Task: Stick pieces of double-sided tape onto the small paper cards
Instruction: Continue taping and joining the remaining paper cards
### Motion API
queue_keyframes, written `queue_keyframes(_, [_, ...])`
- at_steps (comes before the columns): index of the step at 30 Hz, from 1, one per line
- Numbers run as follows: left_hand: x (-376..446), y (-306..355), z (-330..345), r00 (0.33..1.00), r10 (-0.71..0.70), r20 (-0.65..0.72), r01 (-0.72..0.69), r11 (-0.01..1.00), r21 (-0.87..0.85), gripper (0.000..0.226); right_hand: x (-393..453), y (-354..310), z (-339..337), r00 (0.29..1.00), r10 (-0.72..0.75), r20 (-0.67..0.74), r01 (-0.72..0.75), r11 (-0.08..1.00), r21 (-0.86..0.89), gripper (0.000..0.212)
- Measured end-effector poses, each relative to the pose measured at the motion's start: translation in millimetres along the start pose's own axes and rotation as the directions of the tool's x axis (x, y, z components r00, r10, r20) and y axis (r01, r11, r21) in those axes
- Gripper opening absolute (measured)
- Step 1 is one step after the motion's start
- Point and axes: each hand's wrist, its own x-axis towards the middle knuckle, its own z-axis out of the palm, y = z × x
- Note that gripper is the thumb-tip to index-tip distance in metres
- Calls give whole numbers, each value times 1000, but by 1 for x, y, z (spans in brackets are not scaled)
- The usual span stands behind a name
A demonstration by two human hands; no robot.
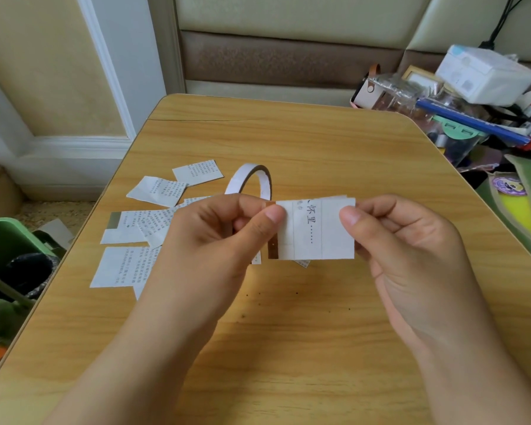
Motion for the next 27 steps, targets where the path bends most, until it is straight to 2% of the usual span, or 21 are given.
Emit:
queue_keyframes(5, [-2, 5, 3, 998, -23, -52, 23, 1000, -6, 16, 0, -1, 3, 998, 4, -58, -4, 1000, 9, 3])
queue_keyframes(11, [-2, 0, 3, 999, -12, -36, 13, 1000, 8, 19, -1, -3, 10, 984, -72, -161, 64, 996, -60, 23])
queue_keyframes(19, [-2, -4, 3, 1000, -4, -24, 5, 1000, 23, 18, -2, 1, 12, 968, -126, -215, 101, 987, -124, 25])
queue_keyframes(23, [-3, 0, 1, 999, 3, -36, 1, 994, 108, 27, -3, -1, 10, 974, -155, -163, 128, 978, -163, 22])
queue_keyframes(27, [-2, 3, -5, 997, 35, 67, -50, 970, 236, 26, -2, -7, 4, 989, -145, 23, 147, 968, -201, 12])
